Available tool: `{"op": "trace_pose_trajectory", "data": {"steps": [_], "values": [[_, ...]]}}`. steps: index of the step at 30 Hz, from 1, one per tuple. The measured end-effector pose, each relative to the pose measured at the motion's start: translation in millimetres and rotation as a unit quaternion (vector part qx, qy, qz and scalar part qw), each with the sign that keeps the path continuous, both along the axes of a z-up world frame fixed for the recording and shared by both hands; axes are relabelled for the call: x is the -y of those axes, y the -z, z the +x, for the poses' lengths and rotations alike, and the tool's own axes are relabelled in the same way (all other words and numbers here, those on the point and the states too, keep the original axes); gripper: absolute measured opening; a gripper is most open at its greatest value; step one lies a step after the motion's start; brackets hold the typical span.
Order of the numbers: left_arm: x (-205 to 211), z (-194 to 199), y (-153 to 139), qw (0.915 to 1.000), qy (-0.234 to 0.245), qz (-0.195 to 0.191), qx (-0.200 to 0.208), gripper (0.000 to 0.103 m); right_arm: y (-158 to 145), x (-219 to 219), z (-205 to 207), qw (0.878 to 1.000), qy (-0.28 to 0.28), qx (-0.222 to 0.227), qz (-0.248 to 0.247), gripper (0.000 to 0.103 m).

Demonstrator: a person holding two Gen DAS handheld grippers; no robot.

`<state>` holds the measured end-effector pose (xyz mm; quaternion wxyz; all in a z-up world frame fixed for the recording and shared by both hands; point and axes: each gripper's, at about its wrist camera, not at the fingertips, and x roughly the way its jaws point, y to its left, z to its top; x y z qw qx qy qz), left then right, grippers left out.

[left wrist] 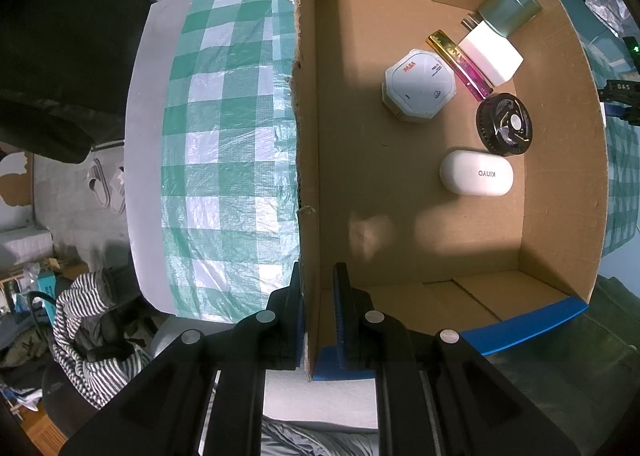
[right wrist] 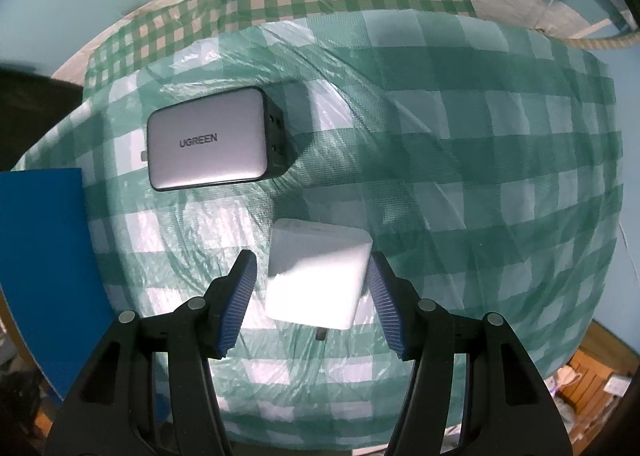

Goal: Organize rigid objects
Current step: 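Move the right tool back and grasp the white plug charger, then carry the white plug charger into the box with the right tool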

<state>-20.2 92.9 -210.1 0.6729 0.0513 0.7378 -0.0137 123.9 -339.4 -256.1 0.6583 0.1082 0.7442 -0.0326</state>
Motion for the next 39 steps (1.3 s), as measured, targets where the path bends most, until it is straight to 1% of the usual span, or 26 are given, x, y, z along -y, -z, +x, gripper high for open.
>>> {"op": "trace_pose_trajectory", "data": {"steps": [4, 7, 10, 16, 19, 26, 31, 39], "values": [[-0.2, -0.2, -0.5, 1.0, -0.001, 0.0, 0.0, 0.011, 6.6, -3.3, 0.6, 1.0, -0.003, -0.005, -0.008, 0.058], [-0.7, 0.2, -0.8, 1.0, -0.002, 0.0, 0.0, 0.011, 11.5, -3.9, -1.3, 1.0, -0.002, -0.009, -0.012, 0.053], [-1.1, 0.4, -0.7, 1.0, -0.003, 0.0, 0.0, 0.011, 10.3, -4.6, -2.9, 1.0, 0.002, -0.003, -0.016, 0.052], [-1.1, 0.4, -0.6, 1.0, -0.002, 0.0, -0.002, 0.011, 8.1, -10.9, -5.3, 0.999, -0.024, 0.005, -0.03, 0.049], [-1.1, 0.2, -0.6, 1.0, -0.001, 0.0, -0.001, 0.011, 3.8, -15.4, -6.0, 0.999, -0.04, 0.007, -0.027, 0.049], [-1.3, -0.7, 0.9, 1.0, -0.002, -0.001, -0.002, 0.011, -21.1, -33.6, -8.3, 0.994, -0.103, 0.02, -0.025, 0.049], [-1.6, -1.1, 1.3, 1.0, -0.001, -0.002, -0.001, 0.011, -41.2, -48.1, -9.0, 0.99, -0.139, 0.032, -0.023, 0.049], [-2.1, -1.2, 1.5, 1.0, 0.0, -0.002, 0.001, 0.011, -87.1, -79.3, -7.6, 0.981, -0.186, 0.061, -0.006, 0.049]]}}
